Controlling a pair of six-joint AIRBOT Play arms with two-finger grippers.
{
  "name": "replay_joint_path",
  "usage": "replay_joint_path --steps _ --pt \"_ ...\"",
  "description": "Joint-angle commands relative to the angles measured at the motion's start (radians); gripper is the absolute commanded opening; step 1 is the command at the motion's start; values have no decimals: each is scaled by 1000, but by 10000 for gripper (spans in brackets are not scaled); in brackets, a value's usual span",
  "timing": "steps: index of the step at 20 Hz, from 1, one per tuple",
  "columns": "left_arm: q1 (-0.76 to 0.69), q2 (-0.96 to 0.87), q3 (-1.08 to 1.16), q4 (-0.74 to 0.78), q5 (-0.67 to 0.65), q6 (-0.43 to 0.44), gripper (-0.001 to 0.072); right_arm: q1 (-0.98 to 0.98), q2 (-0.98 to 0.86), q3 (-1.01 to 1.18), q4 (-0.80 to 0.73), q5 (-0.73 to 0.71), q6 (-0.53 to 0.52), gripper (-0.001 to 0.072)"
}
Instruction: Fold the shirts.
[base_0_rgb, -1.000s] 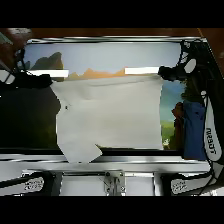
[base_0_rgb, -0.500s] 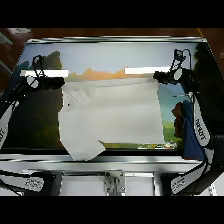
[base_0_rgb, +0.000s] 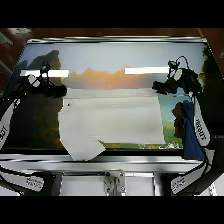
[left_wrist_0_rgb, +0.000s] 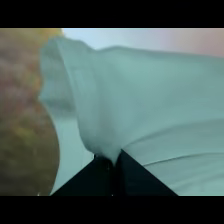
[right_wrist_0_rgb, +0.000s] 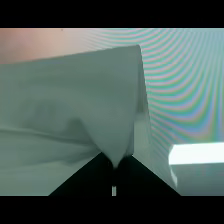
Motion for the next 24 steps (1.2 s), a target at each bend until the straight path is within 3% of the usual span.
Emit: replay_joint_path --steps 1,10,11,12,13,14,15,20,22,24 --pt "-2 -18 9 67 -289 -23 40 0 -11 -1 -38 240 2 60" --pt "-47 -18 9 67 -326 -46 49 2 -49 -1 -15 245 46 61" --pt "-47 -18 9 67 -326 -56 78 2 -49 -1 -12 248 45 88" --pt "-47 -18 9 67 -326 -60 103 2 -49 -1 -8 252 45 191" --pt "-47 -17 10 67 -330 -63 264 2 -48 -1 -8 257 45 426" --pt "-45 -17 14 69 -356 -63 436 2 -47 0 -8 267 30 559" --pt "-39 -15 28 77 -395 -63 473 2 -38 0 -10 301 -2 561" --pt "45 114 53 127 -593 -20 476 -53 91 -1 -196 570 -145 561" --pt "103 211 -37 51 -614 35 666 -130 152 -38 -140 613 -150 561" --pt "182 327 -236 -83 -590 100 666 -211 239 -167 -34 578 -162 561"
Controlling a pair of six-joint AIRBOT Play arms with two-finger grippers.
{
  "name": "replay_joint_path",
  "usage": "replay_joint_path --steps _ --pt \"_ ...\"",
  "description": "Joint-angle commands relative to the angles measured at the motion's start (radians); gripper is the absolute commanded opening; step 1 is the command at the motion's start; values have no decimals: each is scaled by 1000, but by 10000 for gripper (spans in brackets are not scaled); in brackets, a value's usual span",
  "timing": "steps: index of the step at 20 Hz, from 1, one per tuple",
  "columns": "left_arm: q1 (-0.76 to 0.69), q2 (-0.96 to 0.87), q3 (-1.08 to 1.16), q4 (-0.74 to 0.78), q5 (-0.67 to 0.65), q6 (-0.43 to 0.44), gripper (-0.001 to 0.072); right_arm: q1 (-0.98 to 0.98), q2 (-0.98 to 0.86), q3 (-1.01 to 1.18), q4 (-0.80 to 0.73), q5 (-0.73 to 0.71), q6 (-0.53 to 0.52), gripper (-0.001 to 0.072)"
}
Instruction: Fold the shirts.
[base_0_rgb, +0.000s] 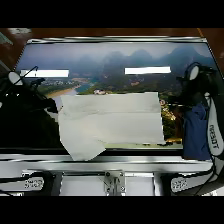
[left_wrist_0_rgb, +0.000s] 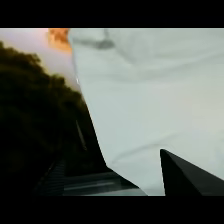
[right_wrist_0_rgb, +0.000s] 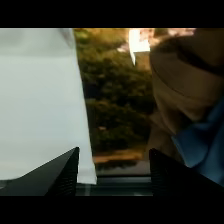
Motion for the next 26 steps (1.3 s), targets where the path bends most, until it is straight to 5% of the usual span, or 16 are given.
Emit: replay_joint_path --steps 1,7,13,21,25,26 --pt "122 185 -284 -178 1 93 667 -121 144 -189 136 3 -60 561" --pt "246 373 -777 -263 206 197 656 -172 327 -547 272 -206 -106 560" --pt "246 371 -871 -401 392 274 647 -172 326 -562 323 -230 -103 559" --pt "151 284 -874 -463 455 308 638 -172 327 -562 342 -209 -100 559" --pt "100 278 -871 -539 503 309 129 -172 327 -562 341 -190 -100 559" --pt "101 278 -871 -543 500 309 89 -172 327 -562 340 -188 -100 559"
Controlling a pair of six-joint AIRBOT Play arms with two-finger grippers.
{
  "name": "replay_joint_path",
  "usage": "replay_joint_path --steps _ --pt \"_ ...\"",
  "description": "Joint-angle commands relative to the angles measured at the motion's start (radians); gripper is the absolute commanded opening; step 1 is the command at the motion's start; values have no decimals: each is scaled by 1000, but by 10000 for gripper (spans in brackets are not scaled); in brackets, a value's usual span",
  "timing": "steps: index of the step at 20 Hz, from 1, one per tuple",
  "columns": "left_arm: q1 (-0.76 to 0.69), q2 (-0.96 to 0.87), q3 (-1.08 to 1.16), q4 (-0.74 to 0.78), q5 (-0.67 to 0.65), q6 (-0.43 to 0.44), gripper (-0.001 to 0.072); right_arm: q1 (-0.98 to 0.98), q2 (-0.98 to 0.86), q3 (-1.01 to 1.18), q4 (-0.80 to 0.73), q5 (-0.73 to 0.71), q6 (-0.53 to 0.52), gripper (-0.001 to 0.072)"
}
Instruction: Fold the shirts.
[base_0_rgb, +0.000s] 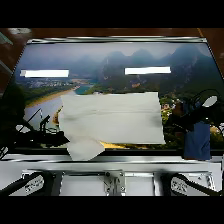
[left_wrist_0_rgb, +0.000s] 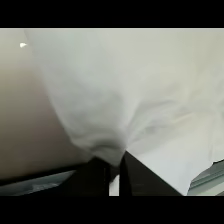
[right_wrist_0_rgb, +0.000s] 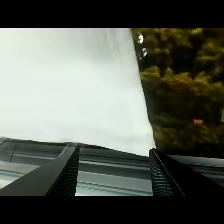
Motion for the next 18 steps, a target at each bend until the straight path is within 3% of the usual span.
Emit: replay_joint_path --steps 1,3,4,8,18 --pt "-23 -6 2 -51 5 6 39 0 0 -1 -4 13 0 559" --pt "-23 -5 3 -53 -20 11 39 -6 1 -8 -7 24 -3 562" --pt "-23 -4 3 -53 -36 18 40 -21 0 -27 -6 31 -7 604" --pt "-23 -4 3 -53 -87 26 40 -99 0 -164 61 29 -39 604" --pt "-23 -4 3 -53 -109 28 40 -100 0 -294 105 -179 3 604"
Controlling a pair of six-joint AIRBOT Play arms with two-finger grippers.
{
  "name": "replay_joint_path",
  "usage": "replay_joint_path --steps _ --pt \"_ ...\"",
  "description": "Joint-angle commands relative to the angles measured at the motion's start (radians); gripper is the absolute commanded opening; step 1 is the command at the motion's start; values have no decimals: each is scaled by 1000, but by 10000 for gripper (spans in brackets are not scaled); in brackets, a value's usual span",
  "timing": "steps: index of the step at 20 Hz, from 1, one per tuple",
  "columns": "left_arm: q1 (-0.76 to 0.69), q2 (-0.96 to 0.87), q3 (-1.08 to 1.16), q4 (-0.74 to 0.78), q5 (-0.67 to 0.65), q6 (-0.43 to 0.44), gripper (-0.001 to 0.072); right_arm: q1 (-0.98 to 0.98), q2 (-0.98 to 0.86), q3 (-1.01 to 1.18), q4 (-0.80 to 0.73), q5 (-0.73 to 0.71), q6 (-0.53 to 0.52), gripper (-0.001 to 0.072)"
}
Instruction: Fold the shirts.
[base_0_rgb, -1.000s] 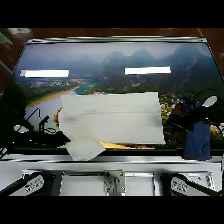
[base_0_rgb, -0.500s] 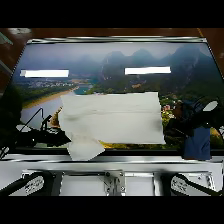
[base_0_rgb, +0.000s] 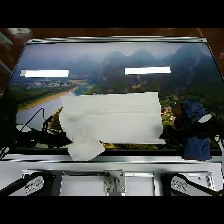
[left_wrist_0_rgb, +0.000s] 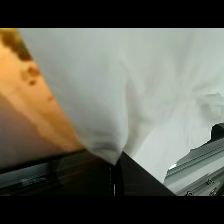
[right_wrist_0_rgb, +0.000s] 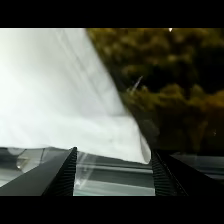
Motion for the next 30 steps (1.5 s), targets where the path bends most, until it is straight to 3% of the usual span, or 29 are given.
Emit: replay_joint_path --steps 1,3,6,8,14,18,22,26,30 --pt "0 0 1 0 -5 1 41 -2 0 -29 14 -63 24 603" --pt "0 0 1 0 -5 1 41 -2 0 -50 17 -78 23 600" --pt "0 0 1 0 -5 2 40 -2 0 -53 18 -85 23 335" --pt "0 0 5 0 -5 8 40 -2 0 -51 22 -72 14 56" --pt "0 71 158 -3 -90 34 39 -2 3 70 164 66 -176 61" --pt "0 100 299 -3 -126 18 39 6 9 190 272 64 -177 60" --pt "5 91 385 -2 -63 4 38 107 8 280 227 -74 -174 60" --pt "5 6 470 -3 -56 -11 38 194 -4 354 127 -283 -90 60" --pt "22 -143 613 -4 -58 -11 38 199 -98 452 52 -292 -70 60"
